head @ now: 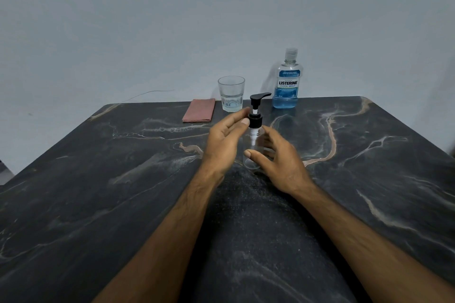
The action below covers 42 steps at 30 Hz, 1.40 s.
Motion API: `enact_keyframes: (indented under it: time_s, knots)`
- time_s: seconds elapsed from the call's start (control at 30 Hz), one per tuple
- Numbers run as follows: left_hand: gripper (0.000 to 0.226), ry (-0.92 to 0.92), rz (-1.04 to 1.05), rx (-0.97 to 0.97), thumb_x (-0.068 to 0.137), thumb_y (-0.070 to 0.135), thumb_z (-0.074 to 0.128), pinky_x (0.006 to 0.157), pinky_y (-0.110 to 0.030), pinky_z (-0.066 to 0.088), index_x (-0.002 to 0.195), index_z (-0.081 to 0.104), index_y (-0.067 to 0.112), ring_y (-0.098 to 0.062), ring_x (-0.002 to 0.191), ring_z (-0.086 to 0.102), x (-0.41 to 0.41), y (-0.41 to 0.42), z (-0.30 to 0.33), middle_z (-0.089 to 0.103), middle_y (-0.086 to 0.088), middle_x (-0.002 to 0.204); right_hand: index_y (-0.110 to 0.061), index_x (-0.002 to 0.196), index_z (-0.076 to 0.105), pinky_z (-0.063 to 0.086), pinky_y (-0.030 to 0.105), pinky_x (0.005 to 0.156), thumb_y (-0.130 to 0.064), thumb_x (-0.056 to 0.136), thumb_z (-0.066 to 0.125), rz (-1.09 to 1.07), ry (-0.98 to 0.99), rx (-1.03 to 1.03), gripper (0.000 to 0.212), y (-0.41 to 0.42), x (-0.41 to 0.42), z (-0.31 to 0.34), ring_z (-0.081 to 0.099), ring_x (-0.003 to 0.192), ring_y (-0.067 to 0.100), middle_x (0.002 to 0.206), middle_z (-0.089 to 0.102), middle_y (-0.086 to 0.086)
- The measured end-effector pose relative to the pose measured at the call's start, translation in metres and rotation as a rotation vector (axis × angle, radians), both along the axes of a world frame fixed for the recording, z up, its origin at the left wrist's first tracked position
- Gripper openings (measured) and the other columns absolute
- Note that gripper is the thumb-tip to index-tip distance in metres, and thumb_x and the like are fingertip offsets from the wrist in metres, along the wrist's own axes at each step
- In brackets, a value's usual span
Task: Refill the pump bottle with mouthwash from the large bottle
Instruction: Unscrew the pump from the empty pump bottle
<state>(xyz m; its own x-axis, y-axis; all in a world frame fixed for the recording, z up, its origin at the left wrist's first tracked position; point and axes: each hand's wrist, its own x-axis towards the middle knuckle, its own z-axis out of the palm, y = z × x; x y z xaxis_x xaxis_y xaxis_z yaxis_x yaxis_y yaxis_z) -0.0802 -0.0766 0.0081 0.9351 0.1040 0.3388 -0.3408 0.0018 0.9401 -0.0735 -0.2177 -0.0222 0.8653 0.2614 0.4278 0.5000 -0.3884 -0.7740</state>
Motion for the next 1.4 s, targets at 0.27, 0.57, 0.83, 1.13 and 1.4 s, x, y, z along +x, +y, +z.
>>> enact_keyframes:
  time_s: [0.27, 0.57, 0.83, 1.13, 1.4]
  knots:
    - [0.021, -0.021, 0.16, -0.082, 0.095, 0.018, 0.055, 0.084, -0.019, 0.051, 0.11, 0.069, 0.012, -0.008, 0.094, 0.07, 0.001, 0.007, 0.0, 0.075, 0.001, 0.097, -0.024, 0.137, 0.045, 0.049, 0.033, 0.099, -0.034, 0.086, 0.069, -0.012, 0.0, -0.015, 0.057, 0.0, 0.001, -0.001, 0.056, 0.116, 0.007, 0.127, 0.06, -0.006]
    - [0.033, -0.027, 0.061, 0.093, 0.089, 0.014, 0.065, 0.081, -0.007, 0.048, 0.122, 0.063, 0.017, 0.009, 0.101, 0.062, -0.004, -0.004, 0.001, 0.069, 0.016, 0.106, -0.02, 0.14, 0.043, 0.05, 0.03, 0.098, -0.034, 0.086, 0.068, -0.007, -0.002, -0.03, 0.061, 0.0, 0.001, 0.0, 0.057, 0.114, 0.007, 0.128, 0.06, -0.004]
    - [0.034, -0.056, 0.141, -0.093, 0.077, 0.012, 0.077, 0.085, -0.022, 0.054, 0.109, 0.067, 0.018, -0.005, 0.099, 0.068, -0.003, -0.009, 0.017, 0.072, 0.003, 0.106, -0.021, 0.139, 0.044, 0.049, 0.035, 0.101, -0.034, 0.086, 0.069, -0.001, 0.005, -0.017, 0.06, 0.001, 0.0, 0.0, 0.056, 0.117, 0.008, 0.13, 0.059, -0.004]
    - [0.022, -0.189, 0.083, -0.589, 0.084, 0.008, 0.068, 0.084, -0.024, 0.054, 0.106, 0.066, 0.013, -0.012, 0.102, 0.067, -0.009, 0.024, 0.062, 0.073, -0.002, 0.104, -0.023, 0.137, 0.045, 0.047, 0.035, 0.103, -0.033, 0.086, 0.07, 0.002, 0.02, -0.002, 0.057, 0.0, 0.0, 0.0, 0.055, 0.118, 0.005, 0.131, 0.058, -0.008]
    - [0.022, 0.138, 0.324, -0.555, 0.083, 0.013, 0.071, 0.073, -0.023, 0.057, 0.102, 0.066, 0.005, -0.013, 0.084, 0.07, 0.003, 0.077, 0.031, 0.073, -0.005, 0.09, -0.023, 0.138, 0.044, 0.044, 0.025, 0.1, -0.033, 0.086, 0.068, -0.007, 0.026, -0.018, 0.058, 0.0, 0.0, 0.002, 0.053, 0.118, 0.005, 0.134, 0.057, -0.005]
